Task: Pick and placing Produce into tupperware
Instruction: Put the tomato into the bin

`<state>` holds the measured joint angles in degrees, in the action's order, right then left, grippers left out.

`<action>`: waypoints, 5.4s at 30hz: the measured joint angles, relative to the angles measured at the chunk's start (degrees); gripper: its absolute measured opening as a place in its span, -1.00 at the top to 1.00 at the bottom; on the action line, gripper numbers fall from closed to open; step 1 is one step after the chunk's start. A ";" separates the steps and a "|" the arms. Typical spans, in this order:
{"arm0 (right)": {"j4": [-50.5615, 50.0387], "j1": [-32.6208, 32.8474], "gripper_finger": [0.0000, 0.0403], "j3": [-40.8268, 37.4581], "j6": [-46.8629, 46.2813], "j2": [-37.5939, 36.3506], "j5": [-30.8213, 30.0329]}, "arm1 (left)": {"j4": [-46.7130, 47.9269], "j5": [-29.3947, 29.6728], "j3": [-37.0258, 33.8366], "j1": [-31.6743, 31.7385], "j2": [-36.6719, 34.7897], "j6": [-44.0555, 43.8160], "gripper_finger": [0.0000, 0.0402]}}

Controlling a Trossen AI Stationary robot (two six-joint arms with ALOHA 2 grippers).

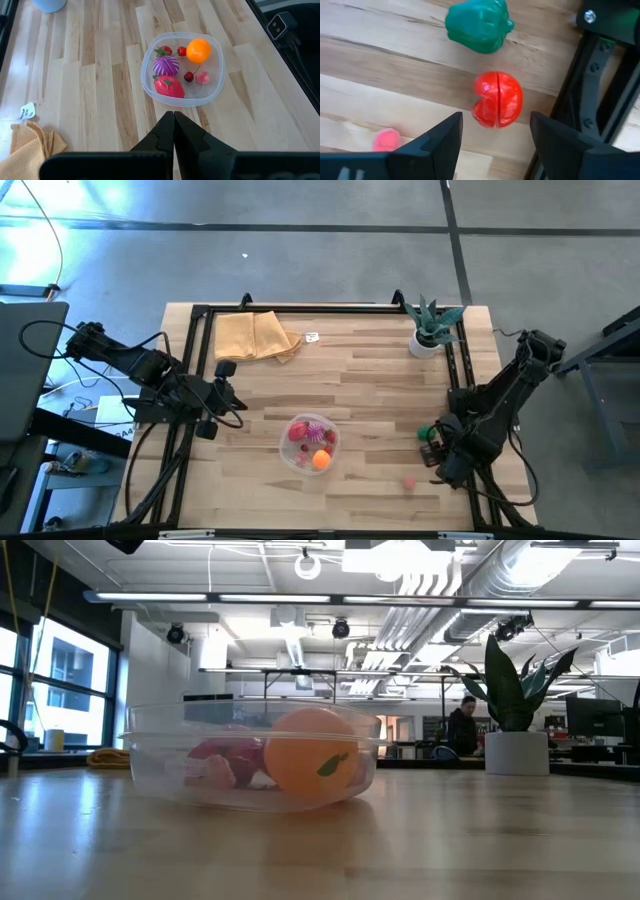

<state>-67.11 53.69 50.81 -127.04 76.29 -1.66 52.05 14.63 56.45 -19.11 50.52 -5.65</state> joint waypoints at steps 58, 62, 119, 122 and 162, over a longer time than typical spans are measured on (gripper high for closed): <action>11.31 5.24 -0.45 -6.96 -12.25 4.83 -2.45 | -0.02 0.00 0.00 -0.02 -0.02 0.00 1.00; 14.53 5.27 -0.45 -9.50 -12.94 4.83 -2.43 | -0.02 0.00 0.00 0.00 0.00 -0.02 1.00; 18.98 5.09 -0.10 -14.14 -14.08 4.81 -9.03 | -0.01 0.00 0.00 -0.01 0.00 -0.02 1.00; 19.45 5.09 -0.07 -14.14 -14.01 4.81 -9.06 | -0.02 0.00 0.00 0.00 -0.02 0.00 1.00; 41.49 -28.19 -0.06 8.90 76.71 6.40 -18.47 | 0.00 0.00 0.00 0.00 0.00 0.00 1.00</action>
<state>-25.62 25.50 59.71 -50.33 82.69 -20.12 52.05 14.63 56.44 -19.12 50.52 -5.65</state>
